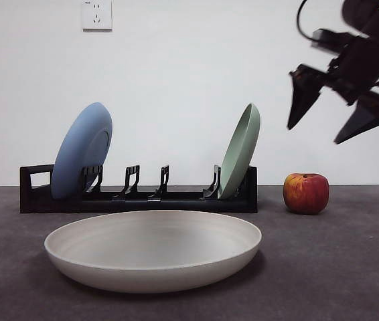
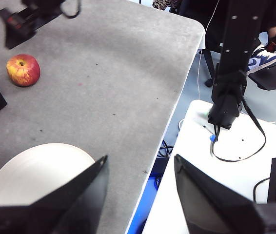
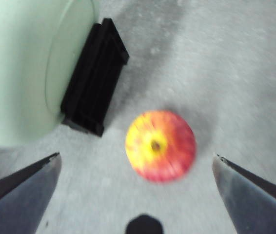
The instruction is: Take the yellow plate from the plate rack,put the plate on the table,take the apple from the table,put the apple in the plate
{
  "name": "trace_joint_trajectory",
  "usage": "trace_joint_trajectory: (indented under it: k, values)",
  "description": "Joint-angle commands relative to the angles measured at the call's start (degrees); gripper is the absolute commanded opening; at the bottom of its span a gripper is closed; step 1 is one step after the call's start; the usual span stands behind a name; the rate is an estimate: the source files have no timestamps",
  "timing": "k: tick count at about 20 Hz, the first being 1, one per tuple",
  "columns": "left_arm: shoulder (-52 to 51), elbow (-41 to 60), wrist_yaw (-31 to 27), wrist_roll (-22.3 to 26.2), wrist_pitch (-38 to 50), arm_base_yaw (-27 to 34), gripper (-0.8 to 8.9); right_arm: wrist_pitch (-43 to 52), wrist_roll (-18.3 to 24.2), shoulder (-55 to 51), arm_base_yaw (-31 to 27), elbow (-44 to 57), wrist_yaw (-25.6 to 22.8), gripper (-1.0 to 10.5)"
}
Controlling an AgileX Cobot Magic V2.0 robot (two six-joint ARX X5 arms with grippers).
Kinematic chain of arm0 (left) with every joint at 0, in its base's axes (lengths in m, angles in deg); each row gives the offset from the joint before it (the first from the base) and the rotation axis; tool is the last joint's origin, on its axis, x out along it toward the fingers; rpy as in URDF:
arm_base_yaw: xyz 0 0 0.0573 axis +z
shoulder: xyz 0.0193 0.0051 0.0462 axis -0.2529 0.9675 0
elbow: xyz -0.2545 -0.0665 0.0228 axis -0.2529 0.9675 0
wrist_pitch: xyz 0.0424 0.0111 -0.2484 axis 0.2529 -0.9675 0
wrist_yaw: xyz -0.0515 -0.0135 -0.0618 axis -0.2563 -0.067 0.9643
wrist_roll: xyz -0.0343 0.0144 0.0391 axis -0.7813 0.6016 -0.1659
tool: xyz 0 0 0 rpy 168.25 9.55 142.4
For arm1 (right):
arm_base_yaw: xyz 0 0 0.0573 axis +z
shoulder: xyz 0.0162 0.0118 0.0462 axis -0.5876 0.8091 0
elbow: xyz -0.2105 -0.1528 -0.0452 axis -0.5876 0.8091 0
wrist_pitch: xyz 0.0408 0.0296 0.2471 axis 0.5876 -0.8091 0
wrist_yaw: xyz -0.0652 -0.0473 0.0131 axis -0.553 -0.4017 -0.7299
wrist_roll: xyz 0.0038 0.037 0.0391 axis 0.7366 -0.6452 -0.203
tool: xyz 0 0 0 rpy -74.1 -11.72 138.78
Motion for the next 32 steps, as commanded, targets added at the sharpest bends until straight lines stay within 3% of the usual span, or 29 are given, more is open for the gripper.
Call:
trace_joint_trajectory:
  k: [1, 7, 18, 24, 28, 32]
  values:
    - [0.11, 0.28, 0.13, -0.61, 0.20, 0.13, 2.24, -0.20, 0.28, 4.11, 1.18, -2.60, -1.66, 6.1]
    - [0.13, 0.28, 0.13, -0.83, 0.17, 0.13, 2.24, 0.85, 1.05, 11.32, 2.64, -4.70, -7.58, 6.1]
    - [0.37, 0.28, -0.02, -1.05, 0.22, 0.13, 2.24, 3.39, 1.55, 15.54, 2.73, -4.70, -9.66, 5.8]
    - [0.37, 0.28, -0.28, -1.05, 0.20, 0.13, 2.24, 1.62, 0.81, 15.56, 2.93, -4.68, -10.14, -0.1]
    - [0.37, 0.28, -0.26, -1.03, 0.04, 0.13, 2.24, 0.96, -0.17, 14.03, 2.93, -4.70, -10.19, -0.1]
    - [0.37, 0.28, -0.22, -1.01, -0.85, 0.13, 2.24, -3.06, -0.17, 5.35, 2.97, -4.70, -10.14, -0.1]
